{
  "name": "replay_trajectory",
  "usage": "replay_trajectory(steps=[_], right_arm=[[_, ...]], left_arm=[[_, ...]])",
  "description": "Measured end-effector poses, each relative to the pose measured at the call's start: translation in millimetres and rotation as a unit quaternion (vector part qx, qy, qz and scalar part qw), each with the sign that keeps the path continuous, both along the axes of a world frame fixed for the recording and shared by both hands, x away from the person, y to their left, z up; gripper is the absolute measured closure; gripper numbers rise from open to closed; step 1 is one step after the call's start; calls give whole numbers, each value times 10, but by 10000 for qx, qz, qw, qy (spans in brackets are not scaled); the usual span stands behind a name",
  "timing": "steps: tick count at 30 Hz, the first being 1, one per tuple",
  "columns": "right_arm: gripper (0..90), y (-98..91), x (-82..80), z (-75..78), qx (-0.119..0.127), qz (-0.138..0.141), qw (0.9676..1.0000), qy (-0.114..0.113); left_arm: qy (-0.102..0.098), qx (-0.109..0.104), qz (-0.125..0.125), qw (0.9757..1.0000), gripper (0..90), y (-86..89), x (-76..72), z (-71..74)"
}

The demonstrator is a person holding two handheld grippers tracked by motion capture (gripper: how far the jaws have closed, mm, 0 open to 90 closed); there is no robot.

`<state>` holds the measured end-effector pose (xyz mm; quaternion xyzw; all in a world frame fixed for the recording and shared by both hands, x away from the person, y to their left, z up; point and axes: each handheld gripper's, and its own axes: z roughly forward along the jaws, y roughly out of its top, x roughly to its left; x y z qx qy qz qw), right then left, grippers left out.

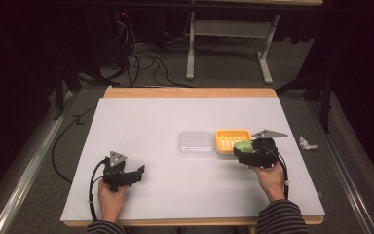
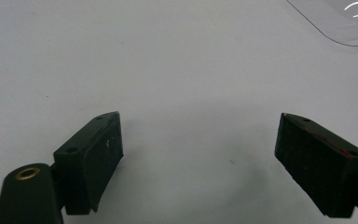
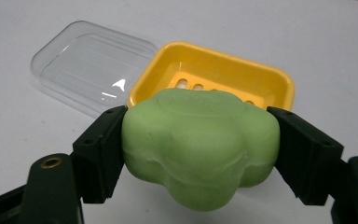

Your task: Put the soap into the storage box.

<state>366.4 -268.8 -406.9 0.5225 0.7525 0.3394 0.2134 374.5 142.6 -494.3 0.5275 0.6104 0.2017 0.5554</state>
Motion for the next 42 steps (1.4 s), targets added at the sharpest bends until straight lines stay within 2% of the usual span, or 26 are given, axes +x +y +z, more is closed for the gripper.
replay_trajectory(steps=[11, 17, 22, 26, 29, 31, 42], right_arm=[[251, -23, 125, -13, 29, -105, 9999, -25], [251, -14, 190, -42, 59, -159, 9999, -18], [251, -19, 248, -82, 12, -209, 9998, 40], [251, -22, 288, -106, 69, -251, 9996, 55], [251, 3, 318, -150, 88, -286, 9995, 100], [251, 38, 344, -181, 11, -280, 9995, 132], [251, 80, 478, -231, 36, -412, 9990, 188]], left_arm=[[-71, -23, 34, 10000, 156, -17, -6, 1], [-18, 145, -49, 9999, 158, -42, -3, -16], [-32, 103, -26, 9999, 157, -38, -5, -12], [-34, 84, -13, 10000, 157, -37, -1, -13], [-30, 81, -14, 10000, 157, -40, 0, -14], [-32, 91, -20, 10000, 157, -39, -1, -14], [-31, 102, -46, 9999, 157, -38, -8, -12]])
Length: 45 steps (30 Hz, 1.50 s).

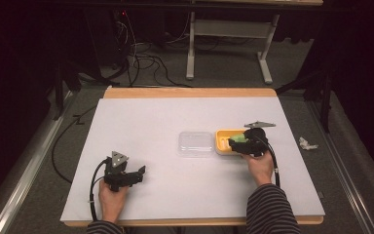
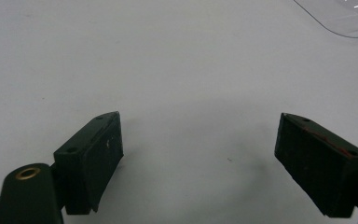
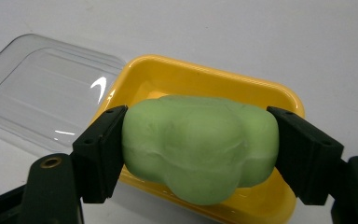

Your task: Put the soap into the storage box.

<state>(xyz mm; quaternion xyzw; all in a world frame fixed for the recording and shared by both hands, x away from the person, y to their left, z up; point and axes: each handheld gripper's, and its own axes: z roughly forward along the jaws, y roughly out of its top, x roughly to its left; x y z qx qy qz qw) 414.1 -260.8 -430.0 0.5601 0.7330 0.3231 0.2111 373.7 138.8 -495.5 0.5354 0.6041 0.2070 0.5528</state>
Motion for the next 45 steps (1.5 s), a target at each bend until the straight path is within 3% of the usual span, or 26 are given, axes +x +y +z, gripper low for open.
replay_trajectory(steps=[2, 5, 8, 22, 27, 29, 31, 35, 45], right_arm=[[250, -3, 24, -7, 19, -42, 10000, -16], [250, -3, 53, -30, 288, -179, 9994, -44], [250, 55, 92, -61, 89, -152, 9998, 8], [248, 158, 197, -193, -102, -166, 9998, 30], [246, 197, 163, -232, -519, -11, 9986, 43], [246, 195, 157, -290, -573, 1, 9983, 115], [246, 153, 161, -333, -380, -120, 9991, 110], [244, 146, 192, -324, -469, -165, 9987, 119], [171, 66, 140, -235, -114, -238, 9997, 1]], left_arm=[[-18, 3, 15, 10000, 158, 4, -4, 3], [7, -45, 45, 10000, 159, -2, 9, -1], [-9, 6, 12, 10000, 159, 7, 0, 0], [-22, -60, 51, 10000, 158, 4, 4, 3], [-21, -30, 52, 10000, 158, 5, 2, 2], [25, -10, 49, 10000, 159, 9, 9, -1], [35, 4, 37, 10000, 158, 8, 11, -3], [32, 37, 55, 10000, 159, -5, 17, -10], [40, 52, 20, 10000, 158, -12, 11, -9]])
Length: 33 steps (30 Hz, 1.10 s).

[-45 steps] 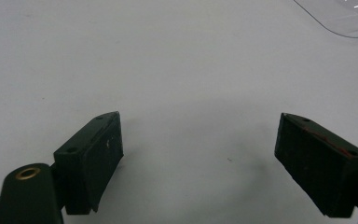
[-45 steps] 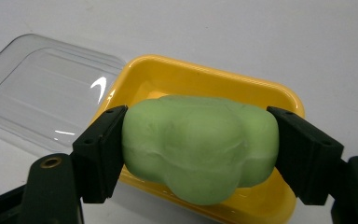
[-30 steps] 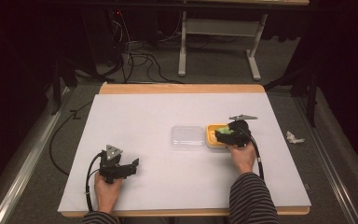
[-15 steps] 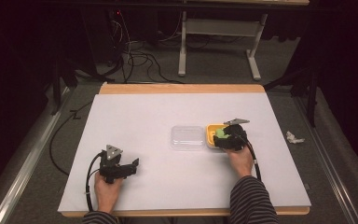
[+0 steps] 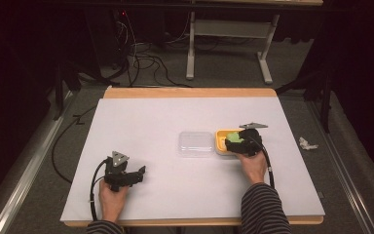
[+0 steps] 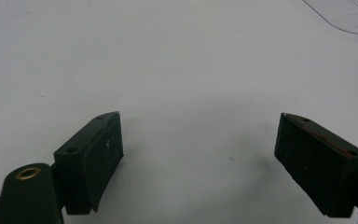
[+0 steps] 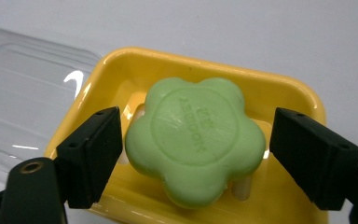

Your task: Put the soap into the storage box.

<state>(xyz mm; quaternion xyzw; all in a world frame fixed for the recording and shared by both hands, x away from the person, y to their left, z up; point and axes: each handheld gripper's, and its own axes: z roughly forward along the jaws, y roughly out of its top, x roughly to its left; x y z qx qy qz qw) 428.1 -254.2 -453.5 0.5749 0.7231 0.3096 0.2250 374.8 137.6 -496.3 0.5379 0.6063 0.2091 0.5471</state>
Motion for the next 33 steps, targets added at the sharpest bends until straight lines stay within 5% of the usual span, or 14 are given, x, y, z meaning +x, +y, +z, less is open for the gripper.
replay_trajectory(steps=[12, 33], right_arm=[[178, -88, -158, 204, 297, 84, 9989, -365], [239, -294, -399, 397, 426, 37, 9962, -759]], left_arm=[[4, -10, -35, 10000, 158, 0, -4, 0], [14, 15, -26, 10000, 158, 1, 1, -3]])
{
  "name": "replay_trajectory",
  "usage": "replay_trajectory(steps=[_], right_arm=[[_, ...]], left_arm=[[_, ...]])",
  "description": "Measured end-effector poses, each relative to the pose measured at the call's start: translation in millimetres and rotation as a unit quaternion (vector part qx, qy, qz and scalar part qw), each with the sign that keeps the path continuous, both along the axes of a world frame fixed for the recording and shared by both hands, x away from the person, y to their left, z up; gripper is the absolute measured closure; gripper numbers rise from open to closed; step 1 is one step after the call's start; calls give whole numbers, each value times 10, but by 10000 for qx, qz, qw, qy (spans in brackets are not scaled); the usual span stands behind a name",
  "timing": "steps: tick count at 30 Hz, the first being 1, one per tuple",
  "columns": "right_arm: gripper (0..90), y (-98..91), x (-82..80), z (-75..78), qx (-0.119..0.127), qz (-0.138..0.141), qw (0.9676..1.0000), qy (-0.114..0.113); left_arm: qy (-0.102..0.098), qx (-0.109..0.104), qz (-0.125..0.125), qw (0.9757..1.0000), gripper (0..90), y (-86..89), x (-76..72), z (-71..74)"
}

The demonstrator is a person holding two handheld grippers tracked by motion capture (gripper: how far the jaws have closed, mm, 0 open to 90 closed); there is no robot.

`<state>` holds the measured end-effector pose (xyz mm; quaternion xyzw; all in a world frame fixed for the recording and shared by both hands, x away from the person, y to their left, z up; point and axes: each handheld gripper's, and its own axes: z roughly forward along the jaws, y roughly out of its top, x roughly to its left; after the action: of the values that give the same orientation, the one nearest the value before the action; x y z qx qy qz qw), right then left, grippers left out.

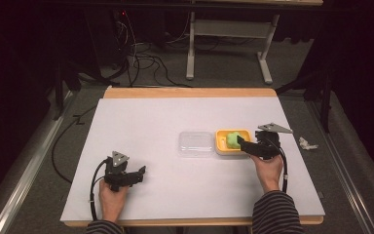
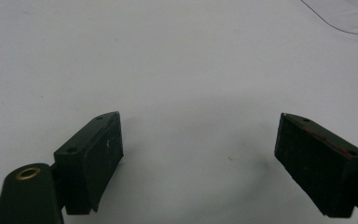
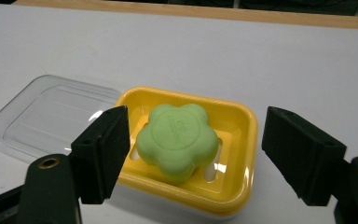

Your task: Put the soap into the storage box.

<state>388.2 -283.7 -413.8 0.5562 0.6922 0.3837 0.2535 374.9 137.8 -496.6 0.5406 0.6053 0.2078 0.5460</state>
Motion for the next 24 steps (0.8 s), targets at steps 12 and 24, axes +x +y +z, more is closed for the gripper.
replay_trajectory(steps=[12, 24], right_arm=[[225, -128, -164, 21, 15, 21, 9999, -162], [256, -235, -422, 42, 131, -119, 9991, -393]], left_arm=[[3, -17, 27, 10000, 158, -2, 3, 0], [-14, -33, 37, 10000, 158, 0, 3, 1]])
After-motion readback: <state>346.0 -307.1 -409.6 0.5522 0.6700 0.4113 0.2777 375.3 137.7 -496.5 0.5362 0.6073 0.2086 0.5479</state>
